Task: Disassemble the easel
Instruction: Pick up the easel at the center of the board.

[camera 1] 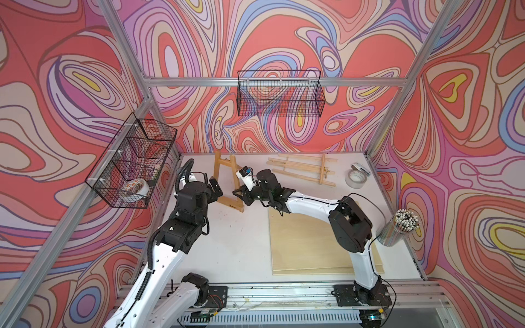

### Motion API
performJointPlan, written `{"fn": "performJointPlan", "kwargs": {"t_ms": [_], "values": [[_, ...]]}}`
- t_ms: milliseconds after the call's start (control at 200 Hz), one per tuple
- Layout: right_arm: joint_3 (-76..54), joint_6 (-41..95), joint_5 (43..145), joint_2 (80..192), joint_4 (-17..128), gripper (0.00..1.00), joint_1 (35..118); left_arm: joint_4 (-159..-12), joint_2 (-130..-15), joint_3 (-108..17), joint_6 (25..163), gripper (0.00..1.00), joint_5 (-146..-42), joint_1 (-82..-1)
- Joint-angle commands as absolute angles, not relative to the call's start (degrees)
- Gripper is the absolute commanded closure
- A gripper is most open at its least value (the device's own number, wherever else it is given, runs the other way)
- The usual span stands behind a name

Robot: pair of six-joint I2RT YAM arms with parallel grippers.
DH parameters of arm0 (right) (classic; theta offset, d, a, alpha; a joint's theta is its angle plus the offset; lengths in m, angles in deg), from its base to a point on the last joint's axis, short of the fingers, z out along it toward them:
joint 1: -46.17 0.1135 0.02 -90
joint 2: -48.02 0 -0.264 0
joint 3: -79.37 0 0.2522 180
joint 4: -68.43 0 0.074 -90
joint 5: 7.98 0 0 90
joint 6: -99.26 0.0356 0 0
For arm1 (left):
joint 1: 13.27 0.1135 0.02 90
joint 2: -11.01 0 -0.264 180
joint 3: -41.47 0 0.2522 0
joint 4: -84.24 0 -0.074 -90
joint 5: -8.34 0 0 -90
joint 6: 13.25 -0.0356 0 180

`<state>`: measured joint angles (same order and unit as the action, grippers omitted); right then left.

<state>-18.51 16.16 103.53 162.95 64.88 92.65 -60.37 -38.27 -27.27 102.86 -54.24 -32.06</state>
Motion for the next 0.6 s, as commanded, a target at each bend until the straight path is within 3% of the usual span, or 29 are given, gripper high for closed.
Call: {"fn": "performJointPlan", "kwargs": {"t_ms": [0, 270, 596], "values": [[-13.68, 10.54, 104.47, 156.06, 67.62, 1.0, 92.78, -58.8, -38.3, -28.1, 102.29, 0.04, -52.44, -32.26], [-2.1, 3.33, 100.61, 146.02, 63.97, 1.0, 92.73, -58.99, -37.5, -27.94, 101.88, 0.05, -51.67, -32.34], [11.15, -4.91, 101.88, 136.98, 74.16, 1.0, 92.53, -58.51, -38.85, -28.59, 101.62, 0.05, -52.23, -32.27]]}}
